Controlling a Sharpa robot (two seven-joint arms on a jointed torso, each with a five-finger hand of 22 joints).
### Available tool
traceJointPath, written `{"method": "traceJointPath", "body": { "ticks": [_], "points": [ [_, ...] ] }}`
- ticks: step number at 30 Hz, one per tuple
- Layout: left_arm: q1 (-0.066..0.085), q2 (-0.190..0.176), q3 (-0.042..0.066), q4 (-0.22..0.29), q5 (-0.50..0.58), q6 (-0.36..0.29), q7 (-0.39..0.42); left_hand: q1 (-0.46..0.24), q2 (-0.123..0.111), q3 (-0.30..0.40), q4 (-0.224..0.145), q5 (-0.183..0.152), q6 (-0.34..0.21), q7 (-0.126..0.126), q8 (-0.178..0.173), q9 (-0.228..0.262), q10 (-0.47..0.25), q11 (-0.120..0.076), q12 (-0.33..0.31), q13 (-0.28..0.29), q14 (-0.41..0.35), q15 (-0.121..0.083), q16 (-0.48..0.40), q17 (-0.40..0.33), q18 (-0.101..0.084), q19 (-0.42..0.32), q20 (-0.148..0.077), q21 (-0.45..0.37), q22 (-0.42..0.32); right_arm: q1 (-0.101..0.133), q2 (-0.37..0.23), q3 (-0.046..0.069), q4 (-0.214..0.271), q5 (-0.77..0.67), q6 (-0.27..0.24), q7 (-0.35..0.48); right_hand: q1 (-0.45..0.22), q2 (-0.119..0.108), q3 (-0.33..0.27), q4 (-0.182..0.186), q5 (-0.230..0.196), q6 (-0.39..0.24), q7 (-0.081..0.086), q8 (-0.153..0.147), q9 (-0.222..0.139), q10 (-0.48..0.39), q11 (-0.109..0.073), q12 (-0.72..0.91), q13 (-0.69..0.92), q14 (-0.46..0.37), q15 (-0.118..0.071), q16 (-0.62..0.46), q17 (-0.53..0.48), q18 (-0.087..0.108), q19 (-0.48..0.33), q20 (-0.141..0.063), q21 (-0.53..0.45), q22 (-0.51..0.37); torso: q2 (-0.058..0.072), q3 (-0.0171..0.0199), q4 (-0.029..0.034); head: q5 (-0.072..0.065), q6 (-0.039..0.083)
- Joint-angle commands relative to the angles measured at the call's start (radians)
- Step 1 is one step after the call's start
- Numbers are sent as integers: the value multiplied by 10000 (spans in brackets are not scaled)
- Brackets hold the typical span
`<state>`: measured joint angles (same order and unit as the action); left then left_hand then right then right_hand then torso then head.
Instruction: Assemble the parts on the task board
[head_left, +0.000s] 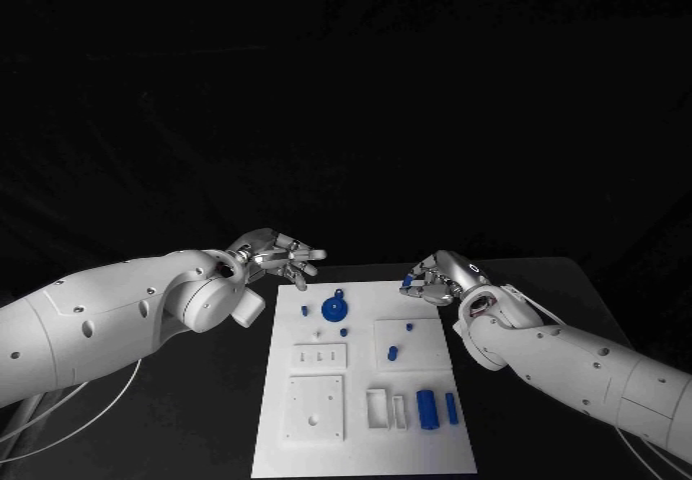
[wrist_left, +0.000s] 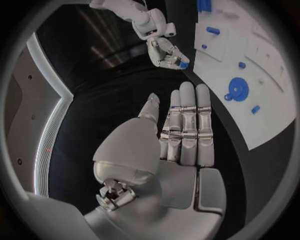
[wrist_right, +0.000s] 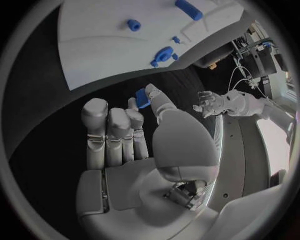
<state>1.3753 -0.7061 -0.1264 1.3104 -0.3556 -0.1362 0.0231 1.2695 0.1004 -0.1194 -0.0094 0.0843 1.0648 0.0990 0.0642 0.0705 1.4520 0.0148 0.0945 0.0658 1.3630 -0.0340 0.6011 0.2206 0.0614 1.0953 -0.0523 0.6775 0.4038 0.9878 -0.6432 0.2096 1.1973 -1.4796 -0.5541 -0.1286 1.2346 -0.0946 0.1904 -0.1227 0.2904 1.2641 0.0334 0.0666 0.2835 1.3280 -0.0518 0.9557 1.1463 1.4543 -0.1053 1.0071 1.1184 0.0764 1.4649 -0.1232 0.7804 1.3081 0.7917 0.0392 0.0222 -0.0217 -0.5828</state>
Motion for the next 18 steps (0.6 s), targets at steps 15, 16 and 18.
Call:
{"method": "traceJointPath", "body": {
  "ticks": [15, 16, 18],
  "points": [
    [86, 1520, -96, -1097, -1502, 1172, -2472, -652, -501, 14, 427, -119, -359, 96, 16, 76, -173, 85, 152, 27, -237, -7, 926, 49, -119, -77, -27, 181, 692, 221, 245, -177, 944, -430, 1164, -384, 136, -61, -221, 208, 204, 203, -194, -34, -65, 15, -53, 61, 36, 9, -63, 57, 40, -213, 252, -80, 118, 975, -266, -4, -146, 256, -63],
    [94, 1584, -111, -1133, -1539, 1177, -2570, -680, -509, 17, 449, -130, -327, 86, 17, 76, -172, 80, 158, 27, -219, -13, 940, 46, -116, -65, -30, 181, 706, 232, 269, -207, 972, -433, 1209, -393, 129, -62, -231, 219, 193, 199, -192, -35, -68, 9, -52, 51, 31, 12, -63, 61, 43, -213, 250, -80, 117, 975, -269, -1, -150, 265, -66],
    [105, 1699, -133, -1191, -1624, 1215, -2742, -731, -553, 53, 487, -152, -247, 66, 14, 68, -183, 74, 176, 26, -176, -28, 1006, 40, -110, -24, -43, 183, 774, 249, 313, -259, 1031, -434, 1292, -410, 129, -62, -231, 219, 193, 199, -192, -35, -68, 9, -52, 51, 31, 12, -63, 61, 43, -213, 250, -80, 117, 975, -258, 10, -167, 312, -55]
  ]
}}
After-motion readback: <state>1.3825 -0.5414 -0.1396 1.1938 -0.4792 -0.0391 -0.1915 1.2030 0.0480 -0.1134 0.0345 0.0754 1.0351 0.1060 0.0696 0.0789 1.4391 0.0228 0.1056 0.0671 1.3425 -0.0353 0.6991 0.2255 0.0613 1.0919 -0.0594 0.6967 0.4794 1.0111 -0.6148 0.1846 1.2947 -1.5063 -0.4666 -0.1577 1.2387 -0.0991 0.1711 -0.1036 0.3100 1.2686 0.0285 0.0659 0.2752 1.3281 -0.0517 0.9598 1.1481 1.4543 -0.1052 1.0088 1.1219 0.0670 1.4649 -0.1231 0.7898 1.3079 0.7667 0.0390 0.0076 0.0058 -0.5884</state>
